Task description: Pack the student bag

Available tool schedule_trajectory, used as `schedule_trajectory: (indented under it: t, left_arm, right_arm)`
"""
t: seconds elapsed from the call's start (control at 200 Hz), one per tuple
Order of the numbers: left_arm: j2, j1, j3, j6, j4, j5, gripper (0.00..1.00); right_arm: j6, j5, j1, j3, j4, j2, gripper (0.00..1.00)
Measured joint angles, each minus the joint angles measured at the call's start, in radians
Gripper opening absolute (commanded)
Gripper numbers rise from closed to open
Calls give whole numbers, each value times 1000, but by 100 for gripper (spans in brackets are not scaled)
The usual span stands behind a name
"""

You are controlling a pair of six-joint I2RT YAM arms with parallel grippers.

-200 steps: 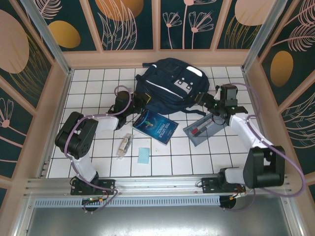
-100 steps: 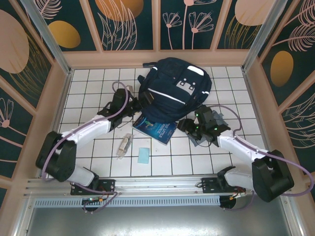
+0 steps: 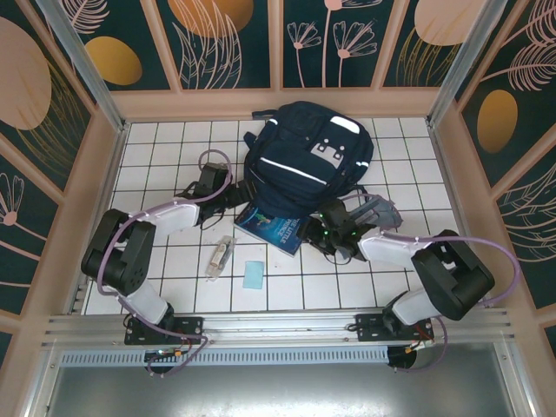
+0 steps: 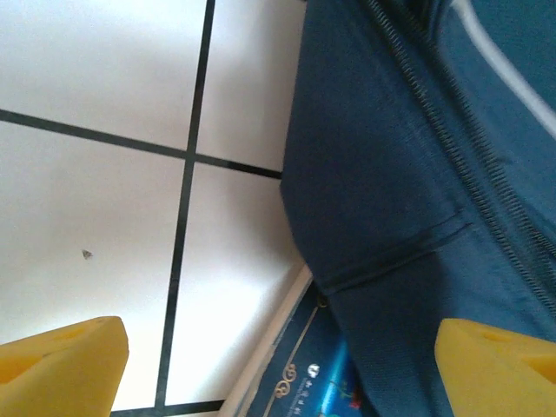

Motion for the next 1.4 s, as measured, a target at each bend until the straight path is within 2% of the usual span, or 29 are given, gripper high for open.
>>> schedule_trajectory:
  t: [0.1,0.205,0.25,0.495,0.745,0.876,1.041,1.126,1.251,1.401]
  left_arm:
    - [28,0,-13,19,12,12,81]
    - [70,3,-25,32,30,43,60]
    - [77,3,-41,46,38,51,54]
    - [30,14,-140,26,114,129,43]
    - [10,14,-176,-11,138,154,40]
    - [10,13,-176,-27,138,154,40]
    - [6,13,-177,-38,136,153,44]
    - [-3,5,-177,-42,126,150,55]
    - [-34,-15,-172,-45,80,144,77]
    - [-91,-6,-167,-48,6,144,86]
  right_arm:
    - [11,11,14,1,41,33,51]
    - [25,14,16,2,63,55,47]
    - [29,14,17,2,77,60,46]
    - [29,0,33,6,159,76,45]
    - [27,12,34,6,168,52,43]
    - [37,23,34,-2,184,46,29]
    - [68,42,31,-10,180,49,0]
    - [82,46,28,-10,174,48,0]
    - [85,36,27,-6,161,33,0]
    - [62,-6,29,37,100,-4,0]
